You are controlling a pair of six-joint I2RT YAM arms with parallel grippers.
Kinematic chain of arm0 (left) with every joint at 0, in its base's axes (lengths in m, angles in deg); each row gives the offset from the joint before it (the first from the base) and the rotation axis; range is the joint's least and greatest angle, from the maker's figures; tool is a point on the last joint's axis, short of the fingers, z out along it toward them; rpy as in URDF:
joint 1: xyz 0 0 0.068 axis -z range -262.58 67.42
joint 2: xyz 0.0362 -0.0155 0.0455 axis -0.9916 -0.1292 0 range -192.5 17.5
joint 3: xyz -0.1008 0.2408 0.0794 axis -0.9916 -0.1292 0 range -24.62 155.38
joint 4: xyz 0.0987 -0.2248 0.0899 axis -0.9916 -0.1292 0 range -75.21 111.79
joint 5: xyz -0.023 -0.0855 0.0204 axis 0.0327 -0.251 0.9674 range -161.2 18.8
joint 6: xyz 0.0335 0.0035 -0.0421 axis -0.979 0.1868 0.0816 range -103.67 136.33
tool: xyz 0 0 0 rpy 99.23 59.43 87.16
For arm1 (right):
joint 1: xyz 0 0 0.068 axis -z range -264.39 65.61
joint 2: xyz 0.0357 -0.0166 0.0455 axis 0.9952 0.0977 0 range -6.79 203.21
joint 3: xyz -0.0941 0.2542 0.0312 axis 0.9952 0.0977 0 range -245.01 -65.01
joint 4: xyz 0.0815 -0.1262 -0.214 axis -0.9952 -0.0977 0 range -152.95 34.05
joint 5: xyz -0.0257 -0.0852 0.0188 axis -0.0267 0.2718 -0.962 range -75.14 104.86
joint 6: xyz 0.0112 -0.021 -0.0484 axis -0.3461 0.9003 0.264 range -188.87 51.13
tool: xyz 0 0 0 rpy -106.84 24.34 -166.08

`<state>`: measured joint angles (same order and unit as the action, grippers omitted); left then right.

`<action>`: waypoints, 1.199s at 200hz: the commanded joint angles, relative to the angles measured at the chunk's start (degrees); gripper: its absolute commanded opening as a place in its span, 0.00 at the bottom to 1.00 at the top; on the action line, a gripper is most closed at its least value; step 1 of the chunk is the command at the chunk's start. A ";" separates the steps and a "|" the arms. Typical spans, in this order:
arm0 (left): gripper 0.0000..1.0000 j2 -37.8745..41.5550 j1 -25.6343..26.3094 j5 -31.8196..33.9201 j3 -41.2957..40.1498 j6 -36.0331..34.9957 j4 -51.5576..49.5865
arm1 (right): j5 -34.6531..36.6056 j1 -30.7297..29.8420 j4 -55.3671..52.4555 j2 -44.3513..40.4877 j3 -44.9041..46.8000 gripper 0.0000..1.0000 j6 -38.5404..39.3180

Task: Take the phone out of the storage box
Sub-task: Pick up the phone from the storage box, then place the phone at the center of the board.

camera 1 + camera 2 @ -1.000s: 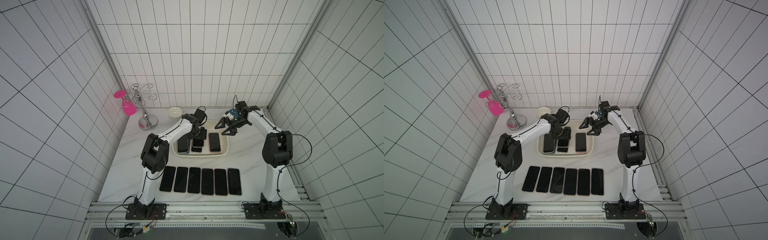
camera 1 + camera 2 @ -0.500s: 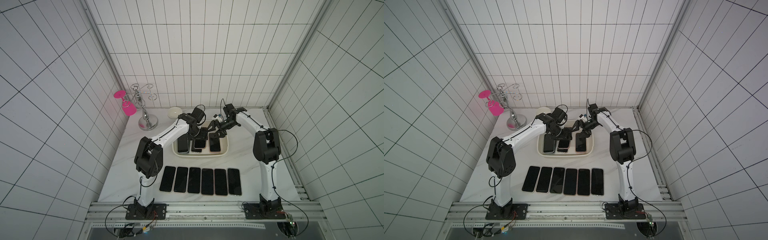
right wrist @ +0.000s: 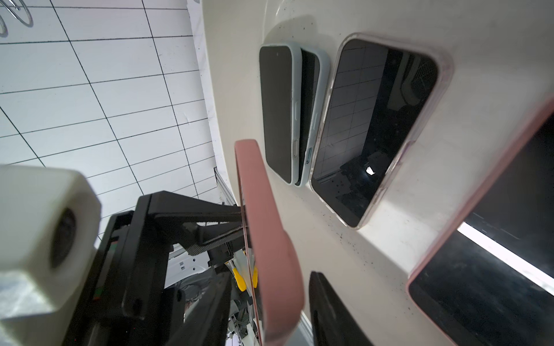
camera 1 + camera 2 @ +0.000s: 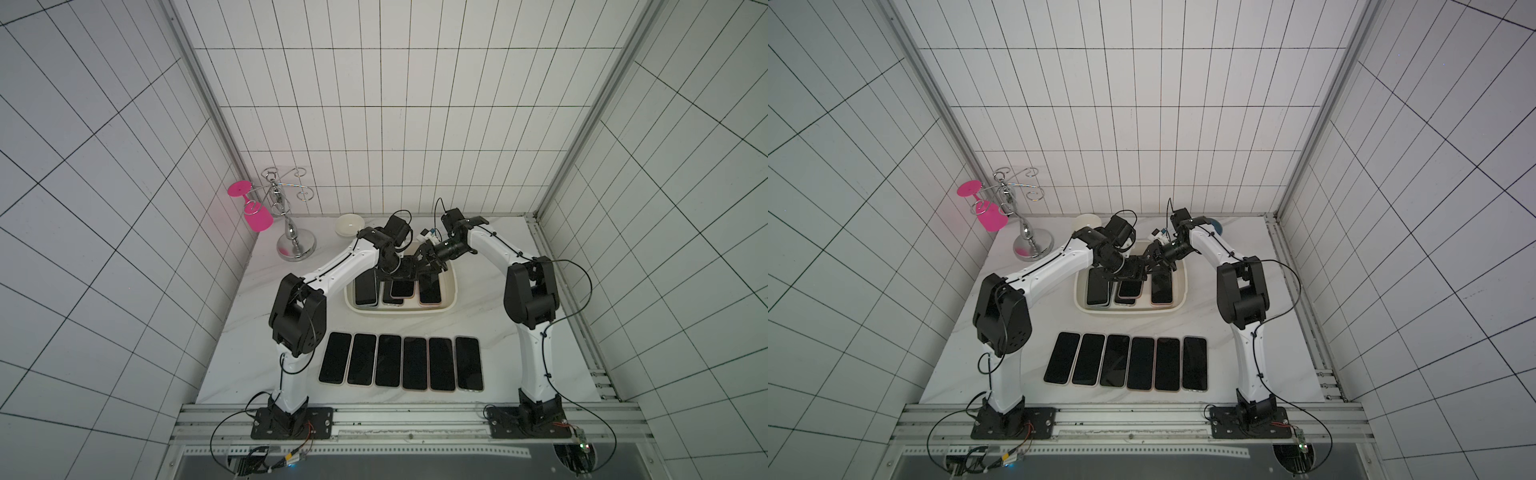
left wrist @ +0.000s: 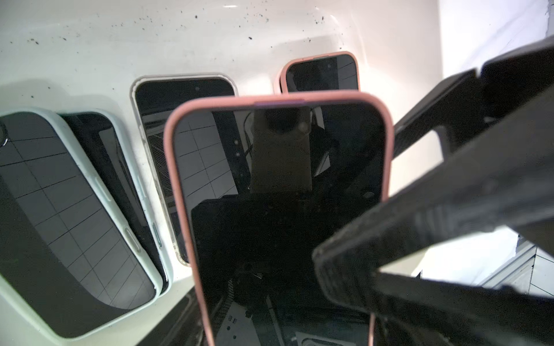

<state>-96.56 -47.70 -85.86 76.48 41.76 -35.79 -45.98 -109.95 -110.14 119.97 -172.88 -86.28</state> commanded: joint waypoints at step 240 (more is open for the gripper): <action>0.98 16.14 -8.87 -12.94 -13.18 3.57 11.72 | 47.56 8.01 -23.91 -33.15 42.09 0.04 -0.50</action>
<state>-82.64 -57.10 -97.36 65.11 45.04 -27.68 -2.83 -102.02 -134.77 86.86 -134.96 -83.92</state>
